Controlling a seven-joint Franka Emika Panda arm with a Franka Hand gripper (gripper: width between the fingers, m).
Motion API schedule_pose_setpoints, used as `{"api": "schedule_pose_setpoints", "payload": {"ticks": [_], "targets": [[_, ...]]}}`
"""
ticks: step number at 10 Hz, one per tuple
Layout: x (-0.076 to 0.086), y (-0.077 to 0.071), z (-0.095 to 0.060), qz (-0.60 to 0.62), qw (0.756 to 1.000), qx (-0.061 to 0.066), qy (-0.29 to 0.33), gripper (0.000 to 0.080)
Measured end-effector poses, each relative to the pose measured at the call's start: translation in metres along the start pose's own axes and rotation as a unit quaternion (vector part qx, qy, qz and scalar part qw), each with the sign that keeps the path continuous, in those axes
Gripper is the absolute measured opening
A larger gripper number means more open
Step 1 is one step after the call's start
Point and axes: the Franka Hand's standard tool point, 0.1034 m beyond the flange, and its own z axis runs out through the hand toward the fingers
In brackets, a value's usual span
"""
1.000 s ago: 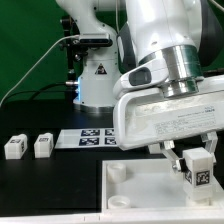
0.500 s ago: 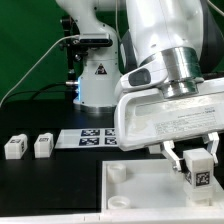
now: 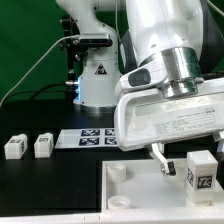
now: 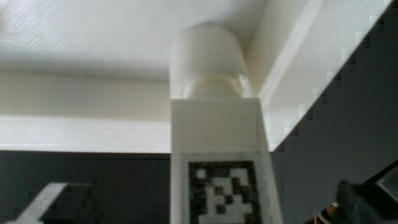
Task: Assemble one leg
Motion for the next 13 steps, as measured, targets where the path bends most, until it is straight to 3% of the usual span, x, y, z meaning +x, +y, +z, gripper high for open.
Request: {"api": "schedule_pose_setpoints", "payload": {"ticks": [5, 7, 9, 12, 13], "targets": [[0.001, -0.001, 0.0, 0.001, 1.0, 0.001, -0.002, 0.0649], [0.022, -0.006, -0.023, 0.001, 1.0, 0.006, -0.029, 0.0649], [0.031, -0.01, -0.027, 0.002, 0.998, 0.014, -0.067, 0.0649], [0.02, -0.01, -0.023, 0.007, 0.977, 0.034, -0.209, 0.0649], [0.02, -0.01, -0.019, 0.008, 0.972, 0.039, -0.231, 0.0649]]}}
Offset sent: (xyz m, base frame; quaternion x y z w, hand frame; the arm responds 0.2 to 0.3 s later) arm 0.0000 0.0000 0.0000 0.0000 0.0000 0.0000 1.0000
